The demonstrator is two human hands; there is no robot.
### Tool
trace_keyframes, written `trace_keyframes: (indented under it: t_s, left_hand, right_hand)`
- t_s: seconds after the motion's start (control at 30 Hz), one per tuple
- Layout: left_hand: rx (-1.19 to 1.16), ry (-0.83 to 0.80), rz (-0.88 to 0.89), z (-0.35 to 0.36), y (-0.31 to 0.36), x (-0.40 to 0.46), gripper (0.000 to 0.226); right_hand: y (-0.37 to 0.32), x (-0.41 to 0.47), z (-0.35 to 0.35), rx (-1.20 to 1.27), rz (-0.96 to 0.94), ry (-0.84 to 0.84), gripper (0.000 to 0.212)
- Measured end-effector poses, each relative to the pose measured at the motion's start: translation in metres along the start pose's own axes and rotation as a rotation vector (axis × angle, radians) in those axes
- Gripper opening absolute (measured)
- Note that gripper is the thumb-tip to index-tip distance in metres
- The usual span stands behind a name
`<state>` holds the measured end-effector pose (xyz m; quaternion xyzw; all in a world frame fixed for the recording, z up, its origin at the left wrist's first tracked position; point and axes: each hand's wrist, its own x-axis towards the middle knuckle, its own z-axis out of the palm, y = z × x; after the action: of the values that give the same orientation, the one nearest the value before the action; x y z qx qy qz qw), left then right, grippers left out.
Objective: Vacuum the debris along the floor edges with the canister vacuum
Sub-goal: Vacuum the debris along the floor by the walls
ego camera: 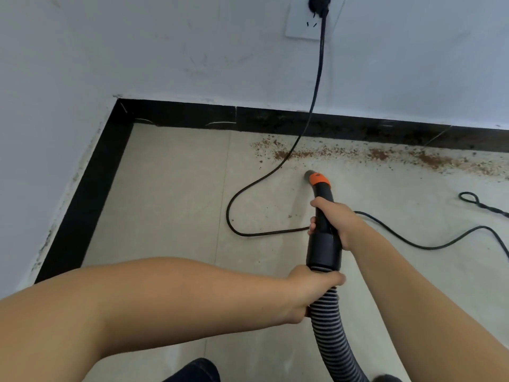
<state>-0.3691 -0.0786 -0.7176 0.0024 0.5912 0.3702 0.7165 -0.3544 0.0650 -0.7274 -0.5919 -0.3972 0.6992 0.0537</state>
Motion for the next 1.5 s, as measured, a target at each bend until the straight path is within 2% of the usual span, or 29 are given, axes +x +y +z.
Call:
trace_keyframes:
  t_s: [0.17,0.6,0.77,1.13,1.5]
  left_hand:
    - [-0.016,0.029,0.003,0.005,0.008,0.009,0.016]
    - [-0.221,0.19,0.011,-0.031,-0.009,-0.002,0.022]
    - [-0.206,0.159,0.013,-0.043,-0.001,-0.001,0.019]
    - [-0.066,0.047,0.006,-0.028,0.022,0.011,0.019]
    - [-0.188,0.162,0.026,-0.043,0.01,0.009,0.018]
  right_hand:
    - [-0.009,0.006,-0.002,-0.044,-0.031,-0.025,0.019]
    - [-0.003,0.008,0.075,-0.274,-0.046,-0.259,0.018]
    - [-0.008,0.012,0.081,-0.255,-0.07,-0.226,0.016]
    - [-0.02,0.022,0.039,-0.112,-0.065,-0.047,0.015]
    - [-0.017,0.027,0.077,-0.243,-0.073,-0.16,0.018]
